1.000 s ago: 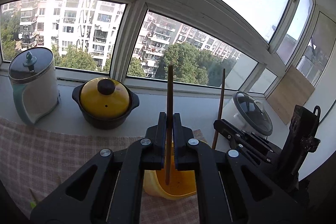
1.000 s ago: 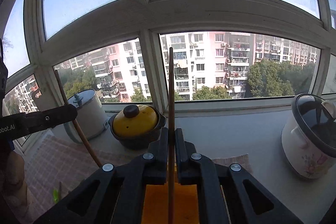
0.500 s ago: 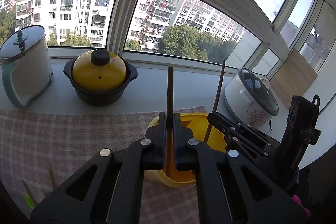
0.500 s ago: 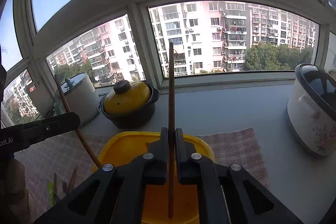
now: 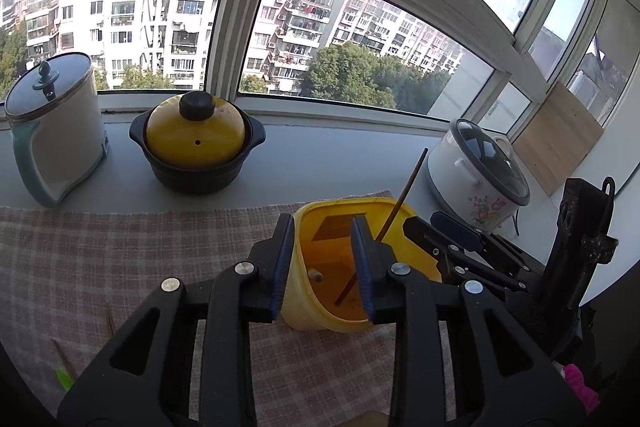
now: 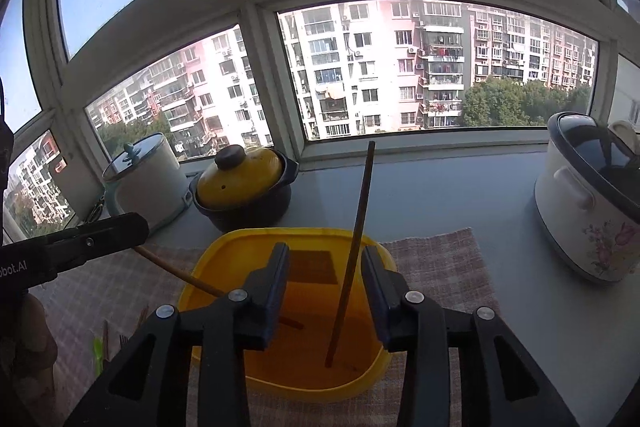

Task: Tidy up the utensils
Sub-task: 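Open both grippers to drop the chopsticks into the yellow container, then withdraw both grippers from the container back toward the utensil pile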

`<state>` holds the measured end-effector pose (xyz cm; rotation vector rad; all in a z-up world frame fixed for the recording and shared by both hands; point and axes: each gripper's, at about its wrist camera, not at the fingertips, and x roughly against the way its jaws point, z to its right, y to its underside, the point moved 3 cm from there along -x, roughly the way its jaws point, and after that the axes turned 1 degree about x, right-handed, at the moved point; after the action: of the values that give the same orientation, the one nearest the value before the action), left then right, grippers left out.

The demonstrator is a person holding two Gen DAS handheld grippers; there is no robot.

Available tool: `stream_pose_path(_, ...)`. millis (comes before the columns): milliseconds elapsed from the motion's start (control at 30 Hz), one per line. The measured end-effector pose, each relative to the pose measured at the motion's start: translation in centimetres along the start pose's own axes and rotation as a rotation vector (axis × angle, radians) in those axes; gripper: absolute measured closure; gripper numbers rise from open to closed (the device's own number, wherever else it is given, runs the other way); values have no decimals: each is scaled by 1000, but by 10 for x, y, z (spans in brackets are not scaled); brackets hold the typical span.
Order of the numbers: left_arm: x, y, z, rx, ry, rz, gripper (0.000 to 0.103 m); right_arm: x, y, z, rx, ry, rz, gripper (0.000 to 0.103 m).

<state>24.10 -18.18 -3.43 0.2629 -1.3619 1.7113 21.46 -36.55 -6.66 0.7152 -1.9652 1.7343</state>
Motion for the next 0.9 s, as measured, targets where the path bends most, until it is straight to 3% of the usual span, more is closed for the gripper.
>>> stream_pose_path(100,8,4,-3,-4,-14,8,68,9,3,0,-10,5,13,42)
stream_pose_path(400,30,19,-22,10,-35,14,68,29,12,-8,-14,21,37,19)
stream_pose_path(533,43,27,-36,10,-57,21,68,41,17,-9,-26,40,54,16)
stream_pose_path(600,49,32,-44,11,-72,25,67,48,19,-10,-38,46,61,9)
stream_pose_path(700,61,43,-61,17,-101,35,57,56,24,-15,-42,42,59,9)
stream_pose_path(900,86,66,-99,56,-124,47,56,65,37,-29,-29,37,46,9)
